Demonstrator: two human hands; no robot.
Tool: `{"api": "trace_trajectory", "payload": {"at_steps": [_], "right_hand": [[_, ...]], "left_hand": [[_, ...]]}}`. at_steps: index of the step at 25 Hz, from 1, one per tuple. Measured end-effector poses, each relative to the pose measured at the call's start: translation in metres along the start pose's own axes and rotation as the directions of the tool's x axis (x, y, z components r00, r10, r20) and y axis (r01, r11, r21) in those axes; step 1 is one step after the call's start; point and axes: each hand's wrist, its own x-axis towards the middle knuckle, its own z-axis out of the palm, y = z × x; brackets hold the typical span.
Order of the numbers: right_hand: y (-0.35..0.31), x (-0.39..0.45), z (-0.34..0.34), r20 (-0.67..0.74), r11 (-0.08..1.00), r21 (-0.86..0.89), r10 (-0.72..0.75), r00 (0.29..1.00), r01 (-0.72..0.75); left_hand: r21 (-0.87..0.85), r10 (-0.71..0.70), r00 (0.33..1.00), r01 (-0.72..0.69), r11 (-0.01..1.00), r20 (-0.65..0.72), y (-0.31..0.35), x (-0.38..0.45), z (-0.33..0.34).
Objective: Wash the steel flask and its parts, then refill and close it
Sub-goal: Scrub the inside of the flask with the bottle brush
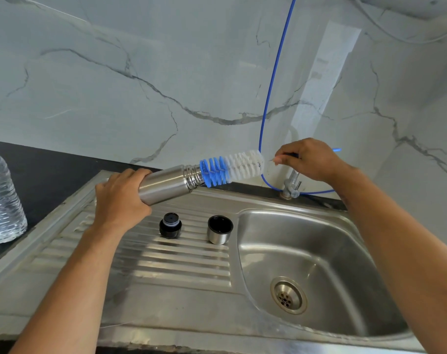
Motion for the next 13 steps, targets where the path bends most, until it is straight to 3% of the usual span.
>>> {"api": "trace_trajectory", "payload": {"at_steps": [4,6,7,9,11,13], "right_hand": [[0.0,-0.001,0.004,0.311,0.971,0.196,0.069,0.948,-0.135],[-0.007,-0.006,0.007,0.37,0.939,0.295,0.055,0.927,-0.174],[-0.009,-0.008,0.008,0.326,0.943,0.297,0.045,0.944,-0.147],[-0.011,-0.012,0.008,0.093,0.991,0.137,-0.004,0.996,-0.009],[-0.01,-0.014,0.008,-0.142,0.988,-0.043,-0.154,0.978,0.15],[-0.012,-0.014,0.005,-0.184,0.974,-0.11,-0.216,0.959,0.198]], "left_hand": [[0.037,0.122,0.992,-0.122,0.992,-0.018,0.003,-0.001,0.001],[0.035,0.13,0.991,-0.13,0.991,-0.013,0.005,-0.001,0.003],[0.024,0.117,0.993,-0.116,0.993,-0.014,0.005,-0.001,0.002],[-0.004,0.074,0.997,-0.074,0.997,-0.015,0.004,0.0,0.001],[-0.033,0.031,1.0,-0.031,0.999,-0.005,0.004,-0.001,0.001],[-0.05,0.016,1.0,-0.016,0.999,-0.004,0.006,-0.002,0.001]]}}
